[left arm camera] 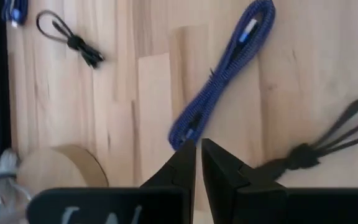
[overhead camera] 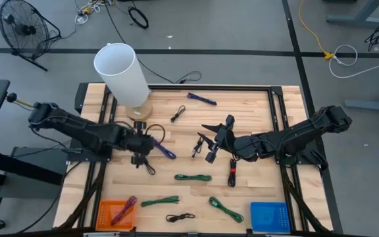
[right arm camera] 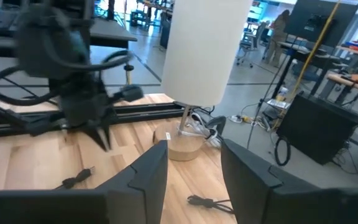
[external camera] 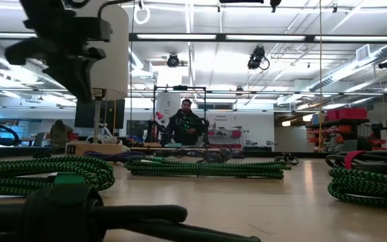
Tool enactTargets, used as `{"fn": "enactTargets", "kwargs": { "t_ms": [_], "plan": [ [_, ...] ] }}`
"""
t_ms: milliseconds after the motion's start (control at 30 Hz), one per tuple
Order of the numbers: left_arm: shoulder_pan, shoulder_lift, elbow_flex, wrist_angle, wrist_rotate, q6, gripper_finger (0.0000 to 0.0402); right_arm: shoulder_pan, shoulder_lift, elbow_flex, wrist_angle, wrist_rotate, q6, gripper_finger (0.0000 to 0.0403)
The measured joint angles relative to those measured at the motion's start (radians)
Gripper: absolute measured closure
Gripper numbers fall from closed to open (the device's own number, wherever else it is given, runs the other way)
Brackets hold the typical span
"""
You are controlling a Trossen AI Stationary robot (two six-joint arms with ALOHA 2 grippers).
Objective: Pick & Place USB Port
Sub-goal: Put the bottom blue patterned charger cable into the orange bin
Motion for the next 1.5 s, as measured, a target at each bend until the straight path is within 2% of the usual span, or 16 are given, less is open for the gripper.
{"fn": "enactTargets", "kwargs": {
  "t_ms": [233, 467, 733, 1067, 1333, 1400, 1500],
  "plan": [
    [0.098, 0.007, 0.0, 0.133, 0.046, 0.155, 0.0355, 0.0, 0.0, 0.0, 0.002, -0.006, 0.0, 0.0253],
    [0.144, 0.115, -0.001, 0.17, 0.123, 0.157, 0.0297, 0.0, 0.0, 0.0, 0.003, -0.005, 0.0, 0.0253],
    [0.144, 0.28, -0.001, 0.268, 0.124, 0.161, 0.0239, 0.0, 0.0, 0.0, 0.003, -0.005, 0.0, 0.0253],
    [0.144, 0.407, -0.001, 0.3, 0.132, 0.151, 0.021, 0.0, 0.0, 0.0, 0.002, -0.005, 0.0, 0.0253],
    [0.145, 0.43, 0.001, 0.312, 0.193, 0.149, 0.0219, 0.0, 0.0, 0.0, 0.0, -0.005, 0.0, 0.0253],
    [0.144, 0.431, 0.001, 0.308, 0.199, 0.148, 0.0248, 0.0, 0.0, 0.0, 0.0, -0.005, 0.0, 0.0253],
    [0.144, 0.431, 0.001, 0.298, 0.223, 0.128, 0.0331, 0.0, 0.0, 0.0, -0.001, -0.005, 0.0, 0.0253]
  ]
}}
